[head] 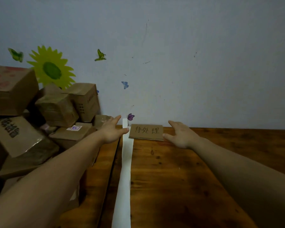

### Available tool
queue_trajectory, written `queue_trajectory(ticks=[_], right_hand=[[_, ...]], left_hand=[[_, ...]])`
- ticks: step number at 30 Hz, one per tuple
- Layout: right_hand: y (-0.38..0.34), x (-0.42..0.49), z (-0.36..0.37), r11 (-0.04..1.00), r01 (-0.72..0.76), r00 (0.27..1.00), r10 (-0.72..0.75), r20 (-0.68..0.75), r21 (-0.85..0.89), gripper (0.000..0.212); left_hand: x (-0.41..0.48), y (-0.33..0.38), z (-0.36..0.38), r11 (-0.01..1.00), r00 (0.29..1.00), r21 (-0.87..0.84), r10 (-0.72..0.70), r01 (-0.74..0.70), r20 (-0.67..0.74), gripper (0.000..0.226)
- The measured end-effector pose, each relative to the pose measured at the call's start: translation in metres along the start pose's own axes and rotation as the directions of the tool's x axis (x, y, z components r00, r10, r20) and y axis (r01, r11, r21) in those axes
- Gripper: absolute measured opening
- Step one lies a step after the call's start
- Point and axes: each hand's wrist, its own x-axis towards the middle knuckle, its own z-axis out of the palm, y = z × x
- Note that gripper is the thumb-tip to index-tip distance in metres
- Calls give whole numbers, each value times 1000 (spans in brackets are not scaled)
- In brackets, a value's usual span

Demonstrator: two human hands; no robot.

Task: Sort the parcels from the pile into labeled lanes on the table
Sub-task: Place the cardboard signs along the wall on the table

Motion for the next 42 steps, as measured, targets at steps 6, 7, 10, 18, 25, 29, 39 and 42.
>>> queue_trajectory(ticks=[6,7,10,18,25,29,39,42], right_hand=[[2,91,34,987,-145,989,143,27,66,79],[2,105,38,982,-165,986,162,36,87,79],[11,147,55,968,-211,975,200,94,138,70],[61,250,131,905,-328,936,273,224,270,80],[83,292,165,708,-570,822,488,294,417,82],[86,305,173,561,-630,771,534,346,537,82],[76,285,151,662,-483,869,443,220,573,63],[61,276,134,649,-393,901,413,131,652,61]], left_hand=[[94,-25,21,1000,994,-27,19,-16,108,76],[110,-28,25,999,990,-35,26,-22,137,77],[157,-40,43,996,980,-81,-7,23,200,83],[234,-51,108,939,945,-219,-208,265,251,76],[270,-54,149,877,878,-251,-305,410,369,51],[285,-64,156,819,859,-302,-388,488,335,48],[279,-72,146,667,870,-561,-418,490,262,32],[269,-62,124,528,877,-718,-410,453,252,21]])
